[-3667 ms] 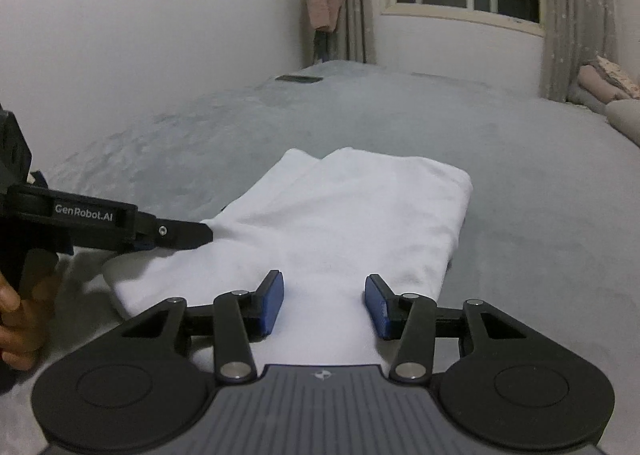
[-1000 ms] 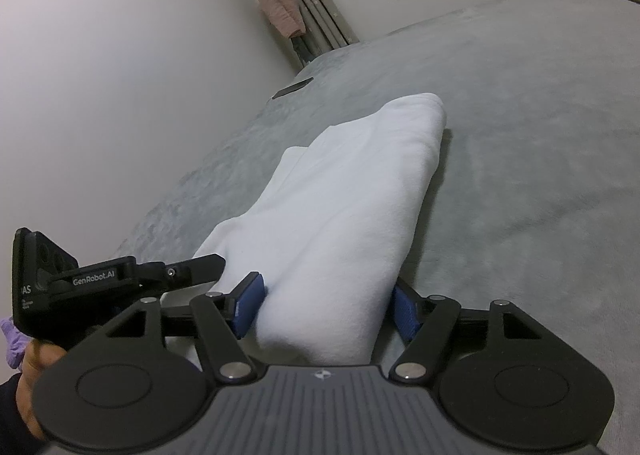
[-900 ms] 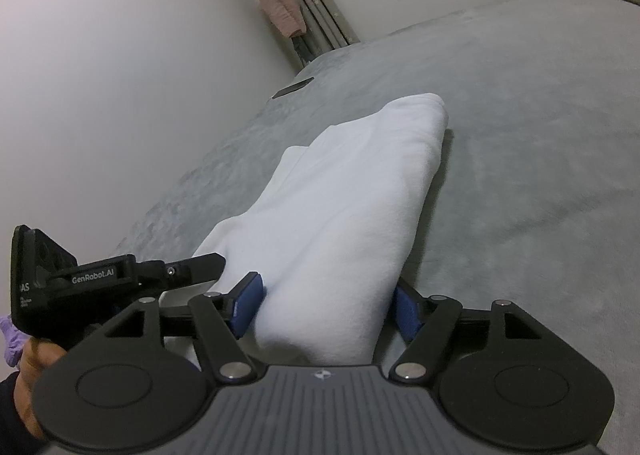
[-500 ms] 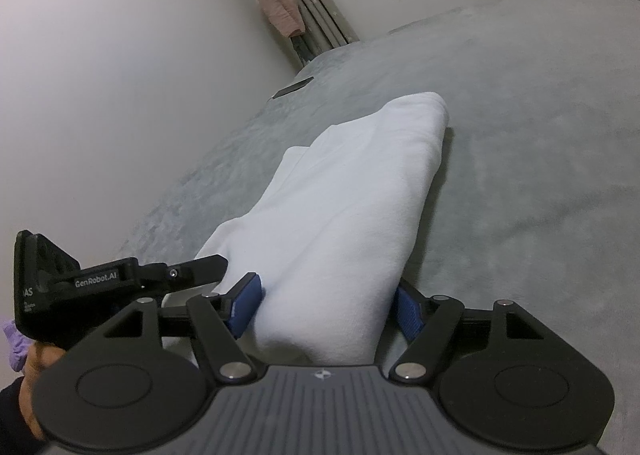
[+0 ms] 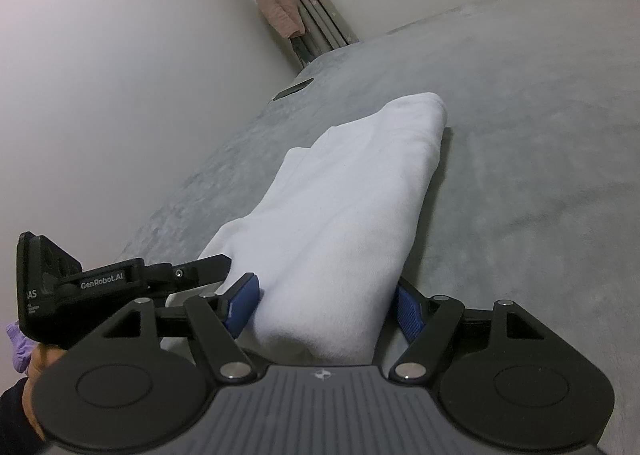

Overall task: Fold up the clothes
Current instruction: 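Hold the white strip ends pinched with both grippers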

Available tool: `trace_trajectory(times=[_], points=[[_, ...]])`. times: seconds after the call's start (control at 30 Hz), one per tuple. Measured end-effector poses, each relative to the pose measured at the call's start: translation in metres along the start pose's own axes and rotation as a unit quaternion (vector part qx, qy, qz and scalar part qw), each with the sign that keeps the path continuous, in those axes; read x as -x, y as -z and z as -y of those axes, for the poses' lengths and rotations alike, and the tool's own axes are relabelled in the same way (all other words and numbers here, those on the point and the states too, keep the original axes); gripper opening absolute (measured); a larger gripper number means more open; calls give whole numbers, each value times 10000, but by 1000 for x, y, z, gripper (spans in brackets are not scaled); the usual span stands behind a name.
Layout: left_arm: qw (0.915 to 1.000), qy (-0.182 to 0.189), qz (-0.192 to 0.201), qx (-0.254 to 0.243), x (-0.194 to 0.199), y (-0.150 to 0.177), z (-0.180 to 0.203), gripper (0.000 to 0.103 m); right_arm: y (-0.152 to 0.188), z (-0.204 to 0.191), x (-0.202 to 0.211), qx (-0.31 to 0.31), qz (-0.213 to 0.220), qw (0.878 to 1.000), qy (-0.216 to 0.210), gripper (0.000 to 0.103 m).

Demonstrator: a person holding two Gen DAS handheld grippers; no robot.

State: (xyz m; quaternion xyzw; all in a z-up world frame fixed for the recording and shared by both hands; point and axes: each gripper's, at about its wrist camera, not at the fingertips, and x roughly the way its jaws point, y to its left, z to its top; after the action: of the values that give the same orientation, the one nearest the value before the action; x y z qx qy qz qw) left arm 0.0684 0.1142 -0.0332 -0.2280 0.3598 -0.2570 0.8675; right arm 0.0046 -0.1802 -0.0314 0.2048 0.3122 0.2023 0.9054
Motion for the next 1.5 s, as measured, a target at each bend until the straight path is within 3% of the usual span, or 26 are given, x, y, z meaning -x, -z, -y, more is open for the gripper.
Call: trace_trajectory(times=[0.37, 0.67, 0.8, 1.07, 1.33, 1.5], points=[[10000, 69, 0, -47, 3, 1, -2, 57, 0, 0, 1, -73, 48, 9999, -81, 79], [9999, 80, 33, -130, 2, 2, 0, 62, -2, 4, 6, -482, 92, 9986, -199, 79], [9997, 32, 70, -231, 3, 4, 5, 68, -1, 0, 7, -516, 70, 9985, -158, 80], [9997, -17, 132, -210, 3, 5, 10, 68, 1, -2, 5, -455, 81, 9989, -90, 79], [9998, 47, 152, -103, 1, 5, 9, 83, 2, -2, 3, -441, 109, 9989, -74, 79], [9997, -34, 182, -151, 1, 6, 13, 79, 4, -5, 1, -363, 128, 9993, -5, 78]])
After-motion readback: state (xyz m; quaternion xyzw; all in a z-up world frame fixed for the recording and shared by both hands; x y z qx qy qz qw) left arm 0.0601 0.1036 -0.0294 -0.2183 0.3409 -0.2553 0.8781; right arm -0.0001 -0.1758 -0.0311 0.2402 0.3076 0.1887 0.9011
